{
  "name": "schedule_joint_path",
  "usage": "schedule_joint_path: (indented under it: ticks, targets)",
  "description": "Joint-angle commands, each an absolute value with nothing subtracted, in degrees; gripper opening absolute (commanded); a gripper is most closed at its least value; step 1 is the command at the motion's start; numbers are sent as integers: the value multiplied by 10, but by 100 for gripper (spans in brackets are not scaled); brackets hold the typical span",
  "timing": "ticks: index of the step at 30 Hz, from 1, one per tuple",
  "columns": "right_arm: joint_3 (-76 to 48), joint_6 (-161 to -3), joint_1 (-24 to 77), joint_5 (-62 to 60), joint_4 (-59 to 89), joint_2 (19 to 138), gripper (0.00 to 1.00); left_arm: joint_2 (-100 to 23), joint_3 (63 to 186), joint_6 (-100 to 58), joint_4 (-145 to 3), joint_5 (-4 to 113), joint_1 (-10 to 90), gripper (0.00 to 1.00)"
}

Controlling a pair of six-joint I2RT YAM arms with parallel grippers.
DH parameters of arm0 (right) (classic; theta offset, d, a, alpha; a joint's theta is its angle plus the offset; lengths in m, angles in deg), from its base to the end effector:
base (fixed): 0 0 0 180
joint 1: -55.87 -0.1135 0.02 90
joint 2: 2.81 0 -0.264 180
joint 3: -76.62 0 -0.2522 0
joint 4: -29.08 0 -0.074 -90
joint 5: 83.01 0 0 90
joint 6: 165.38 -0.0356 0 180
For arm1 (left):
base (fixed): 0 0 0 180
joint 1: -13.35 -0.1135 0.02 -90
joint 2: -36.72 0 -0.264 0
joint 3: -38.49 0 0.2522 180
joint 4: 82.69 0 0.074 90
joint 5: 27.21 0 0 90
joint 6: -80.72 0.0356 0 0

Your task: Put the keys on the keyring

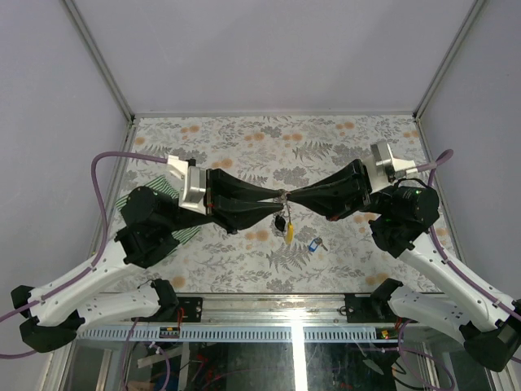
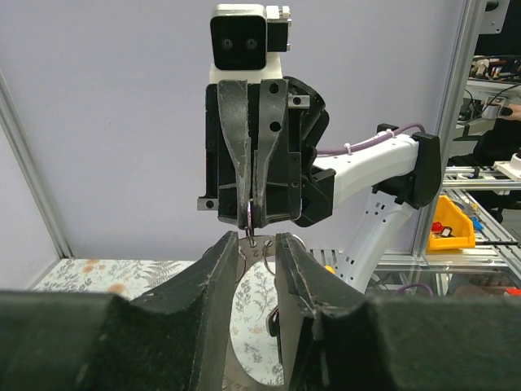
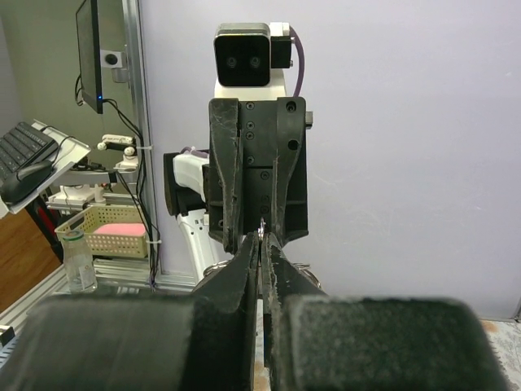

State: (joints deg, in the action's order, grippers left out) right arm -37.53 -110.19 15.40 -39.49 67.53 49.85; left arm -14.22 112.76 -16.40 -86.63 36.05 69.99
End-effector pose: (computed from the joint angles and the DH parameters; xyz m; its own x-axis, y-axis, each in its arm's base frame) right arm 0.1100 0.1277 0.4582 0.0392 0.5502 -0.8341 -0.9886 -0.1002 -0.1126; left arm 0.0852 -0.1585 0.4668 0.1303 -0.3992 -0.9076 0.9896 0.1084 0.0944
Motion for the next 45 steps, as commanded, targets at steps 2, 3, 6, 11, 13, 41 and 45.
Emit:
schedule_joint_path:
  ticks: [2, 3, 6, 11, 13, 41, 45]
  targets:
    - [-357, -1104, 151, -407, 725, 497, 0, -146, 1129, -171, -913, 357, 703, 26]
    - [-356, -1104, 151, -409, 724, 497, 0, -146, 1129, -172, -913, 359, 703, 25]
    - [-357, -1105, 151, -414, 725, 497, 0, -148, 1130, -172, -914, 360, 703, 25]
    - [-356, -1103, 151, -419, 721, 496, 0, -158, 1135, -175, -915, 357, 703, 22]
    - [-356, -1101, 151, -421, 718, 495, 0, -161, 1137, -175, -916, 357, 703, 20]
    - [-271, -699, 151, -376, 160, 391, 35, -126, 1216, 227, -553, 263, 703, 0]
    - [-309, -677, 151, -373, 205, 378, 35, -106, 1185, 298, -583, 256, 704, 0]
